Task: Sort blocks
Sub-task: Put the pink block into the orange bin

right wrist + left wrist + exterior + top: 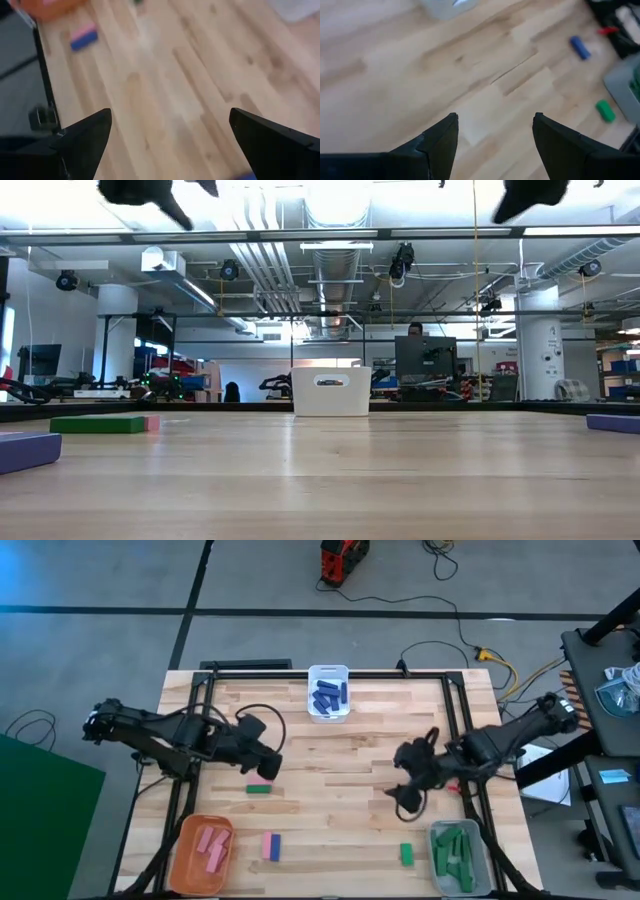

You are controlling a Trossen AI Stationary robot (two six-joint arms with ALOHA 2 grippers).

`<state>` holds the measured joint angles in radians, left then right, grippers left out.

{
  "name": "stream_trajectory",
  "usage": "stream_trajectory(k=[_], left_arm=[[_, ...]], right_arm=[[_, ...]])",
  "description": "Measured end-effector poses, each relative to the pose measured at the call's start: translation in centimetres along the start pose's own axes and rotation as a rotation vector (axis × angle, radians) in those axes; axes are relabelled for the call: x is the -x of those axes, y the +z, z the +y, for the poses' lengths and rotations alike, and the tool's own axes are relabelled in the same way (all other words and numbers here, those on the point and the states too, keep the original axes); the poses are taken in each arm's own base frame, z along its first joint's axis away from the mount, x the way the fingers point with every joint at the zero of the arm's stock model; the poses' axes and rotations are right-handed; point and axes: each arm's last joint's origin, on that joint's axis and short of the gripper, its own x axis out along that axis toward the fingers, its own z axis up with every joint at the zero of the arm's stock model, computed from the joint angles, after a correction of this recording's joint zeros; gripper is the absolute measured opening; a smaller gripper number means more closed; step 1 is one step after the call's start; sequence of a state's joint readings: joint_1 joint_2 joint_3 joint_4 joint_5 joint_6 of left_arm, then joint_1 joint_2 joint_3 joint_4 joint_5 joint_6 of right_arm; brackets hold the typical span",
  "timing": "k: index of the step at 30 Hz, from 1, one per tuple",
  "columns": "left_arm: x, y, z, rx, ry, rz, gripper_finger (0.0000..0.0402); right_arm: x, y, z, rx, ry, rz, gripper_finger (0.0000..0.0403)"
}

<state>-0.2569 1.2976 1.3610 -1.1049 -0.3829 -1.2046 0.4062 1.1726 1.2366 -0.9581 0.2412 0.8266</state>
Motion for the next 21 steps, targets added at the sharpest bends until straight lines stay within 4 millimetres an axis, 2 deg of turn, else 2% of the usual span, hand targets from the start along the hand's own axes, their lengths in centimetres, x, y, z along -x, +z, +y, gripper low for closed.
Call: stream_trajectory(k=[4,7,14,21], left_arm=[[-0.9,-0.6,0.3,0.173,0.079,0.038,0.0231],[-2.7,-1.5,0.8,0.24,0.13,0.067,0.0231],[-6.8,-4.1,4.0,0.426,0.321,0.112,0.0231],[-9.2,-6.0,6.0,0.503,0.398,0.179,0.0231]], right_arm=[[-0.2,1.3,-0.6,-0.023,-0.031,-0.097,0.0396],[-0.3,2.1,-0.9,-0.022,-0.058,-0.166,0.0396],[-0.3,3.4,-1.0,0.011,-0.046,-0.252,0.0396],[-0.4,3.7,-1.3,0.031,-0.062,-0.259,0.0396]])
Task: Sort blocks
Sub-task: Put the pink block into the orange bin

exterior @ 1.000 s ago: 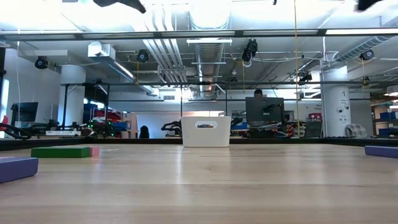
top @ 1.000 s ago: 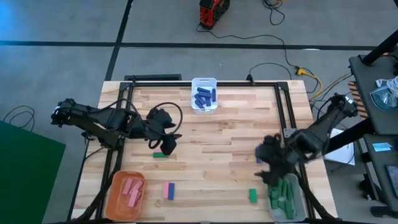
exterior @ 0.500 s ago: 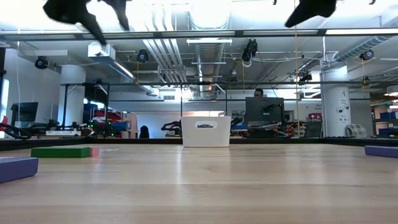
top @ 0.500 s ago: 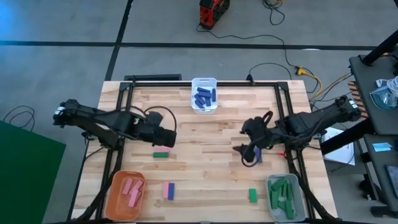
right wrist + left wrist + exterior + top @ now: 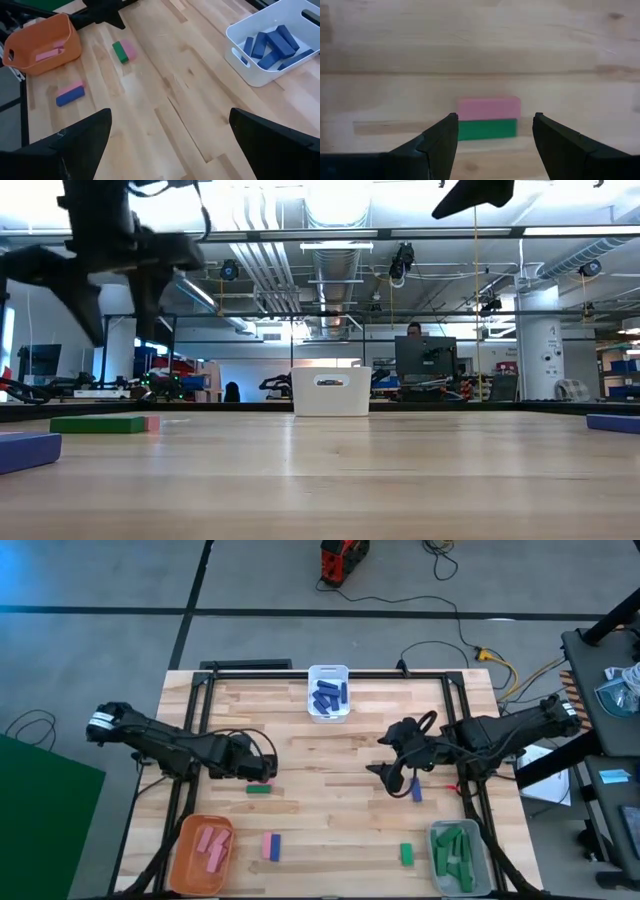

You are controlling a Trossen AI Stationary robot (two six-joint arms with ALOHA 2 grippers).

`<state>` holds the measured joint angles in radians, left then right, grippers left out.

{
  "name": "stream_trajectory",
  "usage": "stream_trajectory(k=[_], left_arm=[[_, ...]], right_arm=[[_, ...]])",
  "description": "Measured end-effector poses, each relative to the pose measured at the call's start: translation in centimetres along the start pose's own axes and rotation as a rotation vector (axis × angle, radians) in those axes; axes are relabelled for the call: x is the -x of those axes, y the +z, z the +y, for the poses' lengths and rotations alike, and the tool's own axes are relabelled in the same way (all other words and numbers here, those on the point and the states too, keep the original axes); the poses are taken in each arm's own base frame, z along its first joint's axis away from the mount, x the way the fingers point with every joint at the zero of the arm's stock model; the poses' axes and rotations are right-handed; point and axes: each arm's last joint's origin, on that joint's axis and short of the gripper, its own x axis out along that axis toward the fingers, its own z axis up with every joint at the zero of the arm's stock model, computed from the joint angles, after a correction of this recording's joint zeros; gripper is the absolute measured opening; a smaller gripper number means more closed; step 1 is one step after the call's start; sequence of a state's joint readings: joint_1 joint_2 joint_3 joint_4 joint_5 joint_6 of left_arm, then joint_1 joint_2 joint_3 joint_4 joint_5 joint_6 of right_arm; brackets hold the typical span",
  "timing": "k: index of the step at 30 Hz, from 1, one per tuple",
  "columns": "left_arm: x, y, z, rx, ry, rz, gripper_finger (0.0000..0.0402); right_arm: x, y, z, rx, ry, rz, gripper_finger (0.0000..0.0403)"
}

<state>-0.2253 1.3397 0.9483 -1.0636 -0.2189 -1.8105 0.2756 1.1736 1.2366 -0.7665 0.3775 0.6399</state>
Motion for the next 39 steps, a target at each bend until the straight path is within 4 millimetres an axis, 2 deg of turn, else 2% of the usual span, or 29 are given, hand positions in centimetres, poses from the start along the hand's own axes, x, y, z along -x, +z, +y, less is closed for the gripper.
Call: stream_trajectory(k=[6,19,30,39], left_arm=[[-0.69,0.07,0.38,0.008,0.019,-0.012,0.0231],[-0.7,0.12,0.29,0.008,0.005,-0.036,0.0233],[-0.71,0.1,0.18,-0.02,-0.006,-0.033,0.0257],[-1.02,-0.05,0.02,0.025,0.005,-0.025,0.0301]], right_arm=[[0.0,0.01,0.01,0.004,0.001,-0.002,0.0396],[-0.04,0.07,-0.06,0.009,-0.002,-0.002,0.0396],[-0.11,0.16,-0.2,0.014,-0.008,-0.004,0.0396],[-0.12,0.16,-0.2,0.018,-0.008,-0.003,0.0396]])
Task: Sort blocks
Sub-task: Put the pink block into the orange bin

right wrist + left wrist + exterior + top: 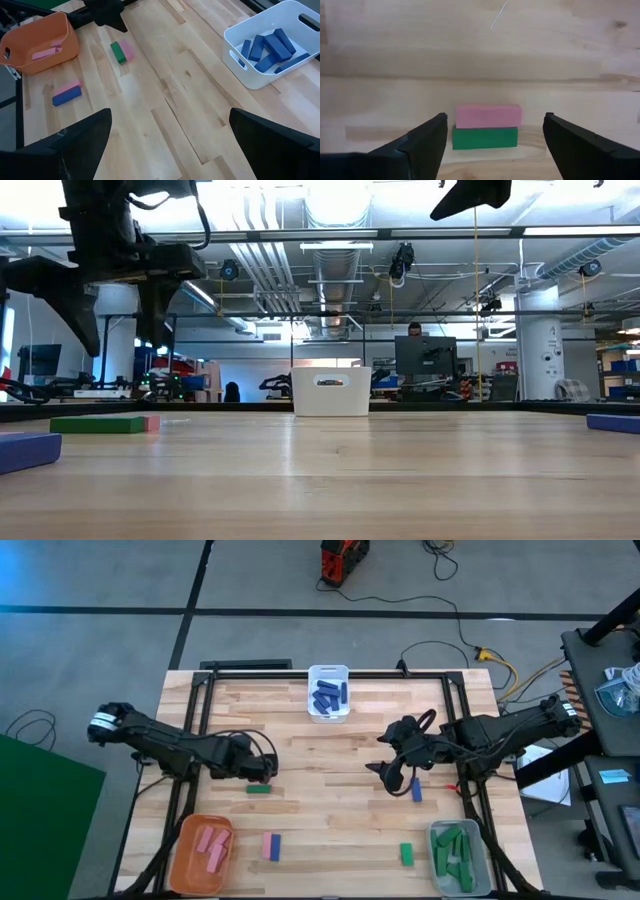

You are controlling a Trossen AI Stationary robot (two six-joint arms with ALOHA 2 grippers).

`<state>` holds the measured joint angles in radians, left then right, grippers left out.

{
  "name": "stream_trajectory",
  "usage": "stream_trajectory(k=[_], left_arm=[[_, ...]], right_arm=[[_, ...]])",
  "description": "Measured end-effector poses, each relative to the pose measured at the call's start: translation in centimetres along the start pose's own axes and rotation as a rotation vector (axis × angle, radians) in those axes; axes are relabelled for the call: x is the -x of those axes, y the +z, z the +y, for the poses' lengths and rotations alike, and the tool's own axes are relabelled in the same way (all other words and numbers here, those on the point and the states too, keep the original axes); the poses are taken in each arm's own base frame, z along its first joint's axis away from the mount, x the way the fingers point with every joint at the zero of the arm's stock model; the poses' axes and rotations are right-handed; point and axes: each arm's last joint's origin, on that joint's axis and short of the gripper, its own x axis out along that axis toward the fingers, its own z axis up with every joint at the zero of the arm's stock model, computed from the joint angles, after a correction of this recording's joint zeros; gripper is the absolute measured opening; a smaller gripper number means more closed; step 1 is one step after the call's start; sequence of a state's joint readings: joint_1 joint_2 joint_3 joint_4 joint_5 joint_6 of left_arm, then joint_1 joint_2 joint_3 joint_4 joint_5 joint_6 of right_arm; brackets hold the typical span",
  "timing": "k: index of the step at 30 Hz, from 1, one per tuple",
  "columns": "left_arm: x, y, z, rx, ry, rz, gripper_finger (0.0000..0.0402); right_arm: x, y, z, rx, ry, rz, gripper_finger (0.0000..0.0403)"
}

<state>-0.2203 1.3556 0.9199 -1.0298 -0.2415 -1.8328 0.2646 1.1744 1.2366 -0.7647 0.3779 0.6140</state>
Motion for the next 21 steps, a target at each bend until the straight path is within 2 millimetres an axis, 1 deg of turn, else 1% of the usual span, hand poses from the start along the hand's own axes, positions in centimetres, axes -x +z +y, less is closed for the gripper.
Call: stream_trajectory(k=[4,8,15,21], left_arm=[[-0.8,-0.4,-0.2,-0.002,0.049,0.037,0.031],[-2.0,-0.8,-0.6,-0.004,0.094,0.026,0.0312],[-3.9,-1.5,-1.7,-0.03,0.105,0.052,0.0312],[-5.2,-1.8,-1.4,-0.017,0.127,0.07,0.0312]], right_arm=[[0.0,0.0,0.0,-0.001,0.0,0.0,0.0396],[0.0,0.0,0.0,-0.002,0.0,0.0,0.0396],[0.0,0.0,0.0,-0.003,0.0,0.0,0.0396],[0.0,0.0,0.0,-0.004,0.0,0.001,0.0396]])
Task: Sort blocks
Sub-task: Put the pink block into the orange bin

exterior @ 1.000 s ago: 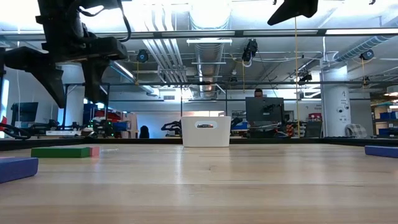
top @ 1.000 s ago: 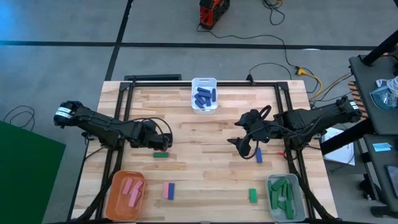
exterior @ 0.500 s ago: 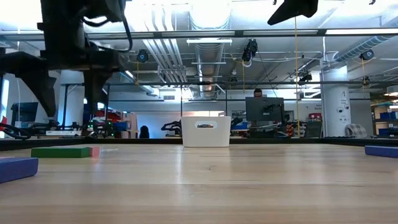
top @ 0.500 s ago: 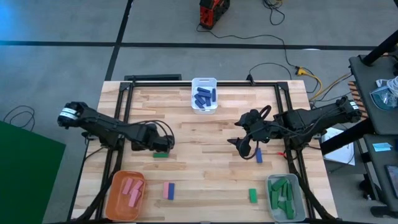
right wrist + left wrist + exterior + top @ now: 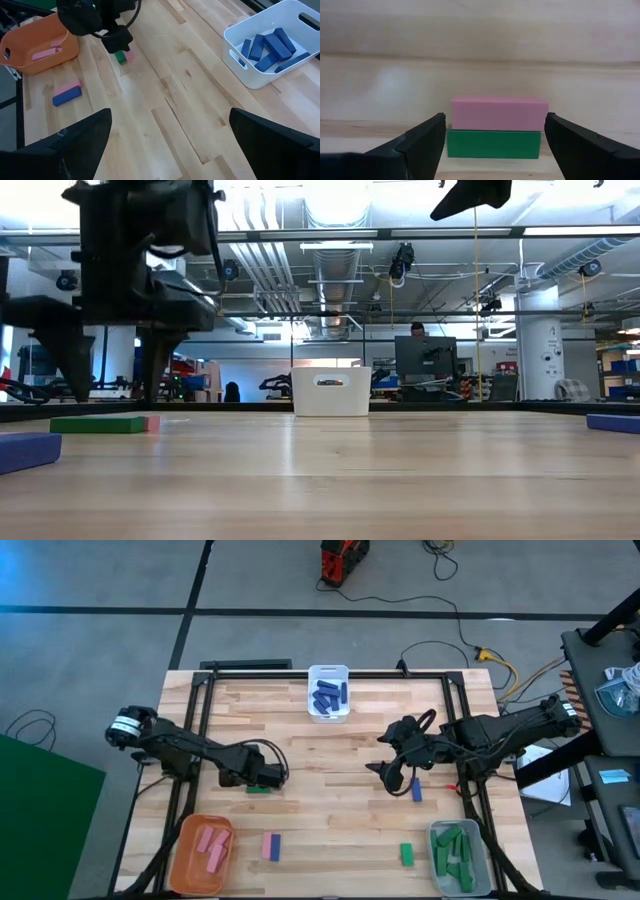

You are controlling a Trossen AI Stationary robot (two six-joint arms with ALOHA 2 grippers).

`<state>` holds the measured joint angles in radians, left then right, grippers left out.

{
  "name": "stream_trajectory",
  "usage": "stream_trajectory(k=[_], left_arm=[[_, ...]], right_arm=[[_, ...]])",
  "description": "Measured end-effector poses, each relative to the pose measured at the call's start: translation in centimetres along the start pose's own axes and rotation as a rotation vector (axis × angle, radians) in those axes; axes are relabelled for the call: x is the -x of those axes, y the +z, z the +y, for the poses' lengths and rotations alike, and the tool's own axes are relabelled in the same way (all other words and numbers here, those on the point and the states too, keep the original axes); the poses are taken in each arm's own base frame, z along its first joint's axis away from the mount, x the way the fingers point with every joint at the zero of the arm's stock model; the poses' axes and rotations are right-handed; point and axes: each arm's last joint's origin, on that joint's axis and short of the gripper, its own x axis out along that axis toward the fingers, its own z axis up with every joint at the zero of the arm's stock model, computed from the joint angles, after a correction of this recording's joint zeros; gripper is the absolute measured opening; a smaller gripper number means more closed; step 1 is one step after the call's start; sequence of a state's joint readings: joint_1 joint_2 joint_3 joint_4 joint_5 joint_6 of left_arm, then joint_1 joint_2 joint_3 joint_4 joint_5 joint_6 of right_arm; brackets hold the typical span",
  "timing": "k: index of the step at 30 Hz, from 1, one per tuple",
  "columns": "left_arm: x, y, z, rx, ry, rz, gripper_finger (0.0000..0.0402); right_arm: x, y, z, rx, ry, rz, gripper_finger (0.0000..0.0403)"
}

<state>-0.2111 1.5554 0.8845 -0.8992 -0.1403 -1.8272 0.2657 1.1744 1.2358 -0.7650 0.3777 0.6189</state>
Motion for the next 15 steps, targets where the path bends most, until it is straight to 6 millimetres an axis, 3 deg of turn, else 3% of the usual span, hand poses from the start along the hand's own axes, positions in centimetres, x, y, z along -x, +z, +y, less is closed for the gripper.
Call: stream_trajectory(k=[6,15], left_arm=[[-1.9,-0.2,0.6,0.038,-0.062,0.046,0.0312],[-1.7,-0.1,0.5,0.02,-0.062,0.004,0.0312]], right_arm=[[0.0,0.0,0.0,-0.001,0.0,0.0,0.0396],[0.0,0.0,0.0,0.002,-0.001,0.003,0.0396]])
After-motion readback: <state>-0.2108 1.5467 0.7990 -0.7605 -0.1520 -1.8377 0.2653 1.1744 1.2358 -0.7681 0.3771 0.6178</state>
